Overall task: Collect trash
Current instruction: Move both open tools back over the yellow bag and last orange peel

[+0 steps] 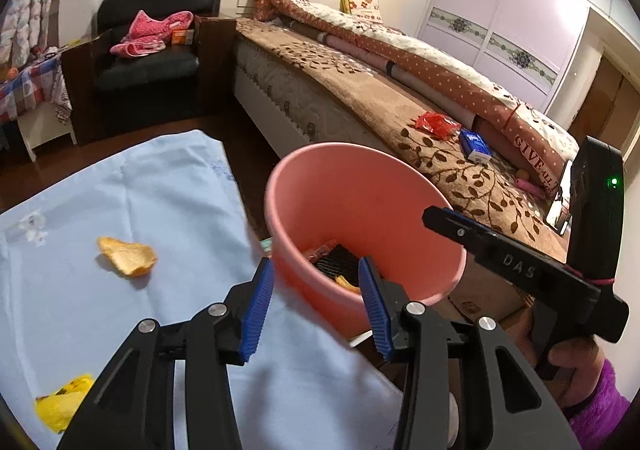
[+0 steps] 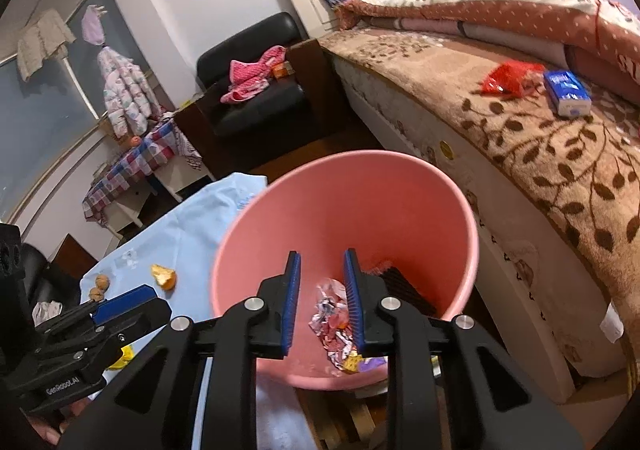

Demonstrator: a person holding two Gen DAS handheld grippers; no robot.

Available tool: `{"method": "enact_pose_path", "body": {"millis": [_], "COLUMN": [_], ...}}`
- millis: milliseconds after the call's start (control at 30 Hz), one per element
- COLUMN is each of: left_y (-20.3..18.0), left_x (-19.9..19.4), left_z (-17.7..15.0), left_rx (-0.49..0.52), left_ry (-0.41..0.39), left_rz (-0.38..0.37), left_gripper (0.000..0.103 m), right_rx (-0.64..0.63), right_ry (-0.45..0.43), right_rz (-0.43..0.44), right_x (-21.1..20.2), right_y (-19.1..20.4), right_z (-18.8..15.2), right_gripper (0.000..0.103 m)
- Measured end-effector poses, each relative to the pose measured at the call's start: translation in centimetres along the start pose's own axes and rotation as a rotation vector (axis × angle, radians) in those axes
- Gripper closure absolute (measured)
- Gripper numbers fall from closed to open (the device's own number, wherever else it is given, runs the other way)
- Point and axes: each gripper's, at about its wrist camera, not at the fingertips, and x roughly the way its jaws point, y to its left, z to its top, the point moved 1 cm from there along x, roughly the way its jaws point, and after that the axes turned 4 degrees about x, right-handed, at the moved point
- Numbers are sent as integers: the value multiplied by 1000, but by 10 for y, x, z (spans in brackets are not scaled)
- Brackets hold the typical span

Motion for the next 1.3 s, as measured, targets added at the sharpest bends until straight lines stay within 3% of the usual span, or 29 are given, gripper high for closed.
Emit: {"method": "enact_pose_path", "body": {"millis": [300, 500, 733, 900, 1067, 1300], "left_y": [34, 78, 136, 167, 173, 165], "left_x": [-36, -70, -118, -138, -132, -102], "left_z": [-23, -48, -88, -117, -130, -121], "left_rx": [-25, -62, -61, -43, -9, 117], "left_ry": [-12, -22, -27, 13, 53, 108], "left_rz": [18, 85, 163, 179, 162, 106], "left_gripper": [60, 60, 60, 60, 60, 60], "right_rx": [-48, -101, -138, -178, -221, -271], "right_ry": [19, 38, 111, 167, 212, 247], "right_rz": [36, 67, 125, 150, 163, 177], "right_x": [-8, -11, 3, 17, 29, 37], "right_y": [29, 55, 90, 114, 135, 156], "right_z": [-7, -17, -35, -50, -62, -73], "right_gripper": [80, 80, 80, 81, 81, 81]}}
